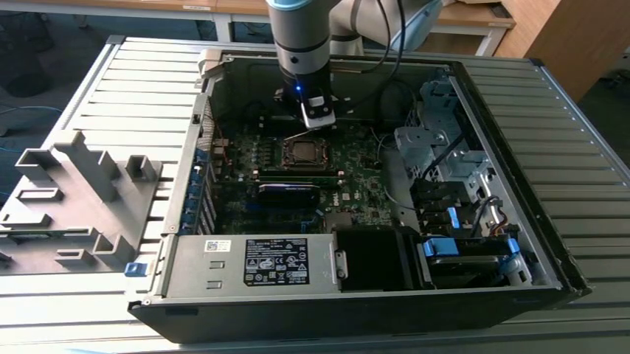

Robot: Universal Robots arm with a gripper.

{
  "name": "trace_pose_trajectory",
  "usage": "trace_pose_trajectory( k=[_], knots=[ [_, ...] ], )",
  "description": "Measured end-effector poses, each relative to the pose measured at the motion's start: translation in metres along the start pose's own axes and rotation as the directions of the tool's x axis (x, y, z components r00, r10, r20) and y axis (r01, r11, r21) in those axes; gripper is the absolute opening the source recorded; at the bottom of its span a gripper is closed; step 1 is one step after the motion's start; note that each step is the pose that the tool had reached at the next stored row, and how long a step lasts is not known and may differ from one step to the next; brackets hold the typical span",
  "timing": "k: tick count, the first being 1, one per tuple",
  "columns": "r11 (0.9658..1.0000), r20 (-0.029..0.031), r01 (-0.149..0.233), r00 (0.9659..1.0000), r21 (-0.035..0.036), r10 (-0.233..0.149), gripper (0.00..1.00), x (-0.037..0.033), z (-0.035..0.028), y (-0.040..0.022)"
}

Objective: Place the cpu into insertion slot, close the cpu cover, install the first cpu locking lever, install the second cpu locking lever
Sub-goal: 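Install the first cpu locking lever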

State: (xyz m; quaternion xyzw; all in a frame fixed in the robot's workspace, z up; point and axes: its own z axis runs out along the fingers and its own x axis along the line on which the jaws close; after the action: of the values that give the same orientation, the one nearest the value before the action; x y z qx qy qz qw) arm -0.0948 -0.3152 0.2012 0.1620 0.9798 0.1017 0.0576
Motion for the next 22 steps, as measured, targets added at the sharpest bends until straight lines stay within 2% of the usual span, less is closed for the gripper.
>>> trace_pose_trajectory(
  k=[2,6,12,22],
  knots=[
    [1.0000,0.0042,0.001,1.0000,-0.0013,-0.001,0.11,0.0002,-0.0003,-0.0008],
    [1.0000,0.0045,0.001,1.0000,-0.0012,-0.001,0.11,0.0002,-0.0010,-0.0008],
    [1.0000,0.0046,0.001,1.0000,-0.0014,-0.001,0.11,-0.0009,-0.0146,0.0023],
    [1.0000,0.0038,0.001,1.0000,-0.0037,-0.001,0.11,-0.0020,-0.0276,0.0053]
  ],
)
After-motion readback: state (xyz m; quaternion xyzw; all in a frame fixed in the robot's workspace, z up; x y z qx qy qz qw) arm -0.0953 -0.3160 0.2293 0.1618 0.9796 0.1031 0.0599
